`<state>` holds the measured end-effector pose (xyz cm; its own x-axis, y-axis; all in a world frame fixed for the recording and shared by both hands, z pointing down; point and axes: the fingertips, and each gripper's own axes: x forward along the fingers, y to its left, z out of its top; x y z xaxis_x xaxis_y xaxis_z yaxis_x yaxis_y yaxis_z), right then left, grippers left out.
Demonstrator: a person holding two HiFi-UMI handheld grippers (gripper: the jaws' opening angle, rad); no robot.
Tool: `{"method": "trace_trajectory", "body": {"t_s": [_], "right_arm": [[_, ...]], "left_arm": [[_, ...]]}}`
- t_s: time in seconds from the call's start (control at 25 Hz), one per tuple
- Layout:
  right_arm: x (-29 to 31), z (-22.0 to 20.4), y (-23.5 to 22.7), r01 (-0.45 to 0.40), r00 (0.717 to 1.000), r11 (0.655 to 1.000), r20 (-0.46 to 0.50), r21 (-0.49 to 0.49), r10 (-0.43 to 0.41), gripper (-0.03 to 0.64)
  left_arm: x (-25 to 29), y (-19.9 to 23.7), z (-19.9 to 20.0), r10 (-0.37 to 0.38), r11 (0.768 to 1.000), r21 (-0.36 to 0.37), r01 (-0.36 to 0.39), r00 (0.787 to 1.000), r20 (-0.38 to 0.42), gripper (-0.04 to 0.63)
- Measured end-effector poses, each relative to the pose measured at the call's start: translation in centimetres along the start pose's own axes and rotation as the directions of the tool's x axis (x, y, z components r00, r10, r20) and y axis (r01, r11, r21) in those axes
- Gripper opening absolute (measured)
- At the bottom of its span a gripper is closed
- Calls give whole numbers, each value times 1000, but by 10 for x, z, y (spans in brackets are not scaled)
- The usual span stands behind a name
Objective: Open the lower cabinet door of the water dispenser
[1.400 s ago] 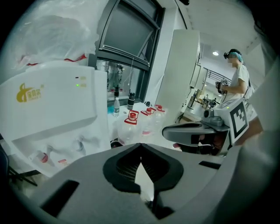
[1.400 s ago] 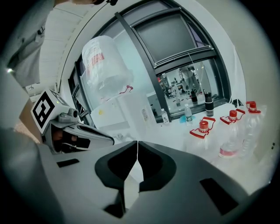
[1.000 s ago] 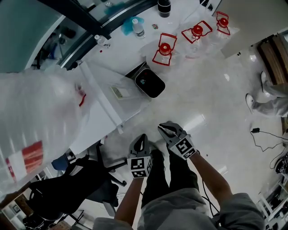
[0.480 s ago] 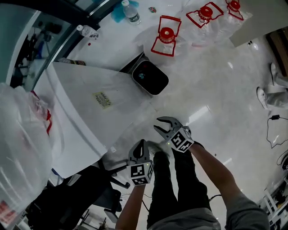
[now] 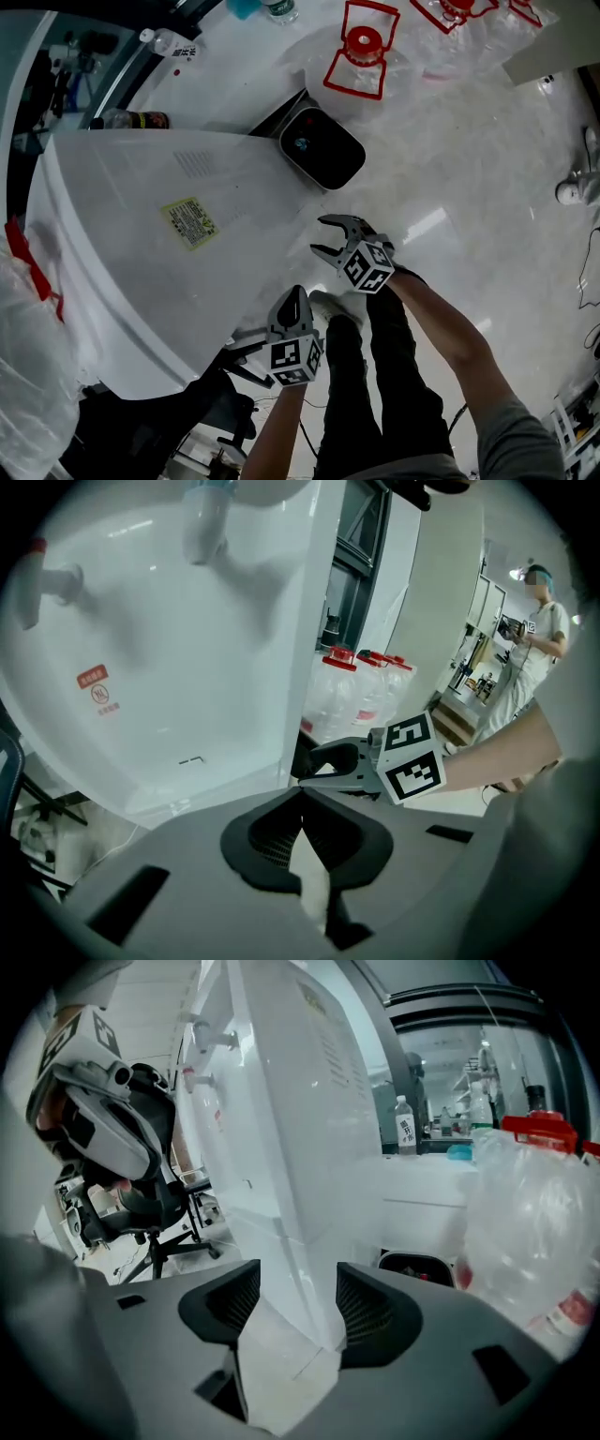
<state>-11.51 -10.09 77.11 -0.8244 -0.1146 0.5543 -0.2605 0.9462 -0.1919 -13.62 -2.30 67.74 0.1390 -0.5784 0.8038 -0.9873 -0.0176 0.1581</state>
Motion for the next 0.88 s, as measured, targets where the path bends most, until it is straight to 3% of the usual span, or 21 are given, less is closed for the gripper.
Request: {"method": "trace_trajectory", "body": {"t_s": [0.16,0.36,0.88], "right_arm": [[24,-7,1,-33,999,996,-35,-85,30,262],[46,-6,-6,0,999,985,-52,-170,-9,268],[56,-7,-10,42,999,990,-26,-131,-46,239]], "left_arm": [[10,8,-2,18,1000,6,-18,1000,-8,9],[13,13,-7,24,1000,18,-24,1000,-17,9],[9,30,-34,34,999,13,-33,999,-43,9]]}}
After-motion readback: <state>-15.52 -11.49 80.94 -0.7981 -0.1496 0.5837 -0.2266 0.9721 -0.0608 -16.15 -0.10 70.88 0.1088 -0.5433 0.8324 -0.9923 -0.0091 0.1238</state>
